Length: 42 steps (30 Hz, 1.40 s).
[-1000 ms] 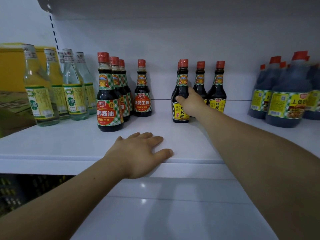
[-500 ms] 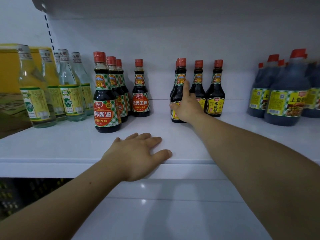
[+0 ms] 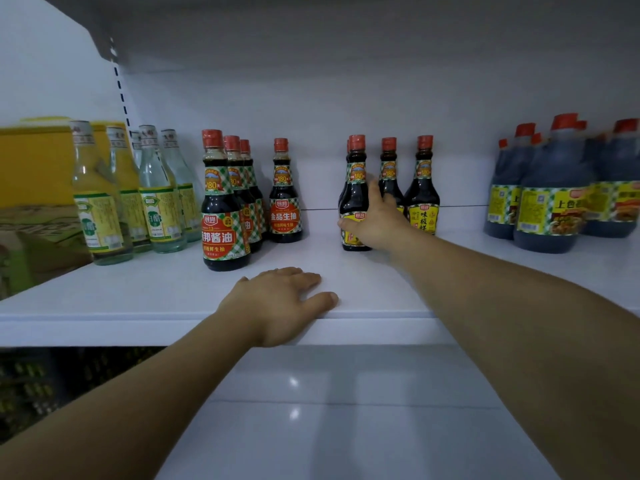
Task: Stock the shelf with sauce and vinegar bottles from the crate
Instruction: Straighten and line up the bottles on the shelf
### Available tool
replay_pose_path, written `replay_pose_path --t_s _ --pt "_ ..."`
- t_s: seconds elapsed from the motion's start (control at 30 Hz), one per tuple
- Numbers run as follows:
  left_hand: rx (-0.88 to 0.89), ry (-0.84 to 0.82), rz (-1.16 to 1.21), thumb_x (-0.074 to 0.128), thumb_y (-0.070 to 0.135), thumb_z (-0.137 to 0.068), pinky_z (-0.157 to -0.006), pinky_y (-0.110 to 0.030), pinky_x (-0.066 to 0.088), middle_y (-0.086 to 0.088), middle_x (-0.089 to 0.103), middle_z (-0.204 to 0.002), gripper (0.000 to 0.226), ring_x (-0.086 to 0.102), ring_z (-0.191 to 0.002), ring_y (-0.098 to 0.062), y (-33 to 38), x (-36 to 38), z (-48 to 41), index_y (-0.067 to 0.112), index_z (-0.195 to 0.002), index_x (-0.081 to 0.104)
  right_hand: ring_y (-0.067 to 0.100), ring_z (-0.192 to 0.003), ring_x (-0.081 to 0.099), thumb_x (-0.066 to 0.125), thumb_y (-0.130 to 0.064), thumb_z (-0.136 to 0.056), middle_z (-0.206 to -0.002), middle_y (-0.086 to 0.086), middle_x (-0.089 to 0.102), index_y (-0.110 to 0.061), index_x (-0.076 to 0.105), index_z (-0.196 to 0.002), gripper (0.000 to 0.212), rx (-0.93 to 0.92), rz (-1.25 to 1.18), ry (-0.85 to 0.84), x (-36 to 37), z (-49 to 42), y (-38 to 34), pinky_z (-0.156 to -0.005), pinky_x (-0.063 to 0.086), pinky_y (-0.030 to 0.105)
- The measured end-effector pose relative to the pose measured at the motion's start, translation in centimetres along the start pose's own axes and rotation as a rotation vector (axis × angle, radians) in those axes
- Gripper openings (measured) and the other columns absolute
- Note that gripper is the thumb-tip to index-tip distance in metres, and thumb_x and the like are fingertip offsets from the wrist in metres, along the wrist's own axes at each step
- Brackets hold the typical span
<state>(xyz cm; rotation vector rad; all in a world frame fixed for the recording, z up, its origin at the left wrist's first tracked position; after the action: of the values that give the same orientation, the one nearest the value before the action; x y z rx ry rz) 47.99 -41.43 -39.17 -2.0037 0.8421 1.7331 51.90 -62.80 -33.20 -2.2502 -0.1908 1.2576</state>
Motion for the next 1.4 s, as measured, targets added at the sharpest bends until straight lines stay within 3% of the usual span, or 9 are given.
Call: replay_pose_path --t_s 0.2,0.37,0.47,0.57,0.7,0.9,1.07,1.23,1.4 --pt "0.024 0.109 0.046 0.020 0.077 -0.080 -0.108 -0.042 0.031 0.008 0.036 -0.150 0.077 0.033 -0.136 -0.015 0.3 -0.8 0.3 0.034 -0.140 0.038 0.032 -0.142 0.026 0.056 -0.063 -0.085 -0.160 0.010 0.016 -0.023 0.007 -0.155 0.095 -0.013 0.095 -0.075 -0.6 5.6 -0.8 -0.113 0.029 0.041" --pt "0.048 0.202 -0.009 0.026 0.073 -0.084 -0.113 -0.053 0.015 0.004 0.027 -0.154 0.074 0.023 -0.141 -0.017 -0.1 -2.0 4.2 0.032 -0.145 0.030 0.031 -0.143 0.024 0.052 -0.066 -0.086 -0.160 0.008 0.019 -0.020 0.014 -0.154 0.091 -0.070 0.148 -0.111 -0.3 10.7 -4.2 -0.111 0.027 0.040" --pt "0.027 0.277 0.013 0.030 0.074 -0.082 -0.114 -0.052 0.009 0.004 0.026 -0.155 0.074 0.020 -0.142 -0.015 -3.8 -3.0 9.3 0.034 -0.145 0.030 0.031 -0.142 0.028 0.050 -0.067 -0.085 -0.158 0.011 0.023 -0.018 0.018 -0.153 0.090 -0.150 0.215 -0.136 1.2 13.4 -8.2 -0.109 0.029 0.037" --pt "-0.058 0.248 0.020 0.032 0.075 -0.082 -0.115 -0.053 0.011 0.005 0.024 -0.155 0.075 0.018 -0.143 -0.016 -9.8 -3.0 15.8 0.035 -0.145 0.029 0.031 -0.139 0.032 0.051 -0.066 -0.086 -0.156 0.010 0.028 -0.019 0.024 -0.152 0.085 -0.239 0.186 -0.157 4.3 16.8 -13.8 -0.106 0.031 0.035" --pt "-0.221 0.185 0.060 0.034 0.075 -0.082 -0.114 -0.050 0.017 0.004 0.023 -0.156 0.075 0.017 -0.143 -0.017 -18.2 -1.8 25.5 0.036 -0.146 0.027 0.030 -0.142 0.028 0.048 -0.068 -0.086 -0.158 0.010 0.024 -0.019 0.022 -0.153 0.086 -0.359 0.150 -0.235 10.4 22.4 -22.5 -0.110 0.028 0.037" --pt "-0.471 0.048 0.093 0.034 0.075 -0.082 -0.115 -0.051 0.013 0.004 0.021 -0.156 0.075 0.014 -0.144 -0.018 -28.7 2.6 40.9 0.038 -0.146 0.024 0.031 -0.142 0.028 0.046 -0.069 -0.087 -0.160 0.007 0.019 -0.024 0.017 -0.154 0.085 -0.468 0.083 -0.464 21.4 33.3 -33.4 -0.106 0.031 0.038" --pt "-0.662 -0.050 0.252 0.049 0.067 -0.081 -0.111 -0.038 0.023 0.001 0.022 -0.156 0.080 0.021 -0.142 -0.021 -34.4 9.8 53.5 0.031 -0.148 0.024 0.027 -0.145 0.023 0.046 -0.067 -0.089 -0.161 0.003 0.014 -0.026 0.016 -0.154 0.082 -0.487 0.051 -0.650 32.6 44.5 -36.5 -0.111 0.028 0.040" --pt "-0.825 -0.149 0.278 0.055 0.063 -0.079 -0.114 -0.041 0.019 0.001 0.019 -0.157 0.084 0.017 -0.143 -0.019 -36.7 18.9 64.3 0.030 -0.149 0.020 0.025 -0.144 0.023 0.046 -0.069 -0.087 -0.160 0.001 0.019 -0.027 0.019 -0.153 0.082 -0.506 0.085 -0.886 43.4 55.7 -36.2 -0.110 0.027 0.037" --pt "-1.036 -0.046 0.391 0.066 0.054 -0.076 -0.110 -0.033 0.023 0.000 0.019 -0.157 0.090 0.022 -0.142 -0.019 -37.5 24.0 72.9 0.025 -0.149 0.022 0.022 -0.144 0.023 0.052 -0.060 -0.088 -0.158 0.001 0.025 -0.024 0.024 -0.151 0.078 -0.590 0.015 -1.053 50.3 64.8 -37.4 -0.109 0.026 0.034"
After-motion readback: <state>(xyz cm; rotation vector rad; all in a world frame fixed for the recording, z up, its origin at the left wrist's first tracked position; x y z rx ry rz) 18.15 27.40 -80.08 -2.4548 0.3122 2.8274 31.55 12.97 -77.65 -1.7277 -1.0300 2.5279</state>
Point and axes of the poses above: each hand's wrist, its own z-axis away from the middle knuckle, its own x-axis out of the palm, y = z × x, the point moved 7 cm from there along -z, towards the middle knuckle
